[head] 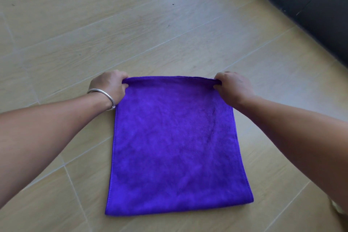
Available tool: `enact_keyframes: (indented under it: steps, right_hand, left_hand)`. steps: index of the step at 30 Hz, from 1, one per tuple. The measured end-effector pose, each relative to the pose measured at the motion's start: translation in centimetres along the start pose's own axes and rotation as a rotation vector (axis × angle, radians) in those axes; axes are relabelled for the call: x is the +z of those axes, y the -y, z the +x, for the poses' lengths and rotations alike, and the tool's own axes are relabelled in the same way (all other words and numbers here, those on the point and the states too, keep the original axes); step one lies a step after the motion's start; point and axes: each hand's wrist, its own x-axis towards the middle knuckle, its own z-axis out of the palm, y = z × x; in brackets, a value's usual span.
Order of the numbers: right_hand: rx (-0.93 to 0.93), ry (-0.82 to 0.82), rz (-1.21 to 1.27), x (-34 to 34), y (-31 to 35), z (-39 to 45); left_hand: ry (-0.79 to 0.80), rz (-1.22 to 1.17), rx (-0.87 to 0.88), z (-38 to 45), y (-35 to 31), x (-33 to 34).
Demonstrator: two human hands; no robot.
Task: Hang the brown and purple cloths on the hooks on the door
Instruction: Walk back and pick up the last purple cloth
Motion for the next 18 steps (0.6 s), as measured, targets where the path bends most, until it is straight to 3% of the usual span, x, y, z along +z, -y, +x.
enact_keyframes:
  steps: [5, 8, 12, 14, 18]
  right_hand:
    - [-0.001, -0.183, 0.085, -0.7, 1.4, 0.0]
    - [-0.177, -0.156, 0.02, -0.7, 2.6, -1.4]
    - [-0.563, -0.038, -0.03, 0.9, 3.7, -7.3]
    - [-0.711, 0.028, -0.048, 2.1, 3.1, -11.2]
    - [-0.905, 0.135, -0.032, 4.0, 0.5, -16.7]
  left_hand:
    - [-0.233, -0.109, -0.072, 0.4, 0.1, -1.2]
    - [-0.23, -0.021, -0.006, -1.2, -0.7, -1.6]
    - [-0.175, 0.085, 0.523, -8.5, -2.4, -0.3]
    - [-0.06, 0.069, 0.768, -13.1, -2.3, 0.6]
    - [0.268, 0.164, 0.95, -19.3, -0.2, 2.0]
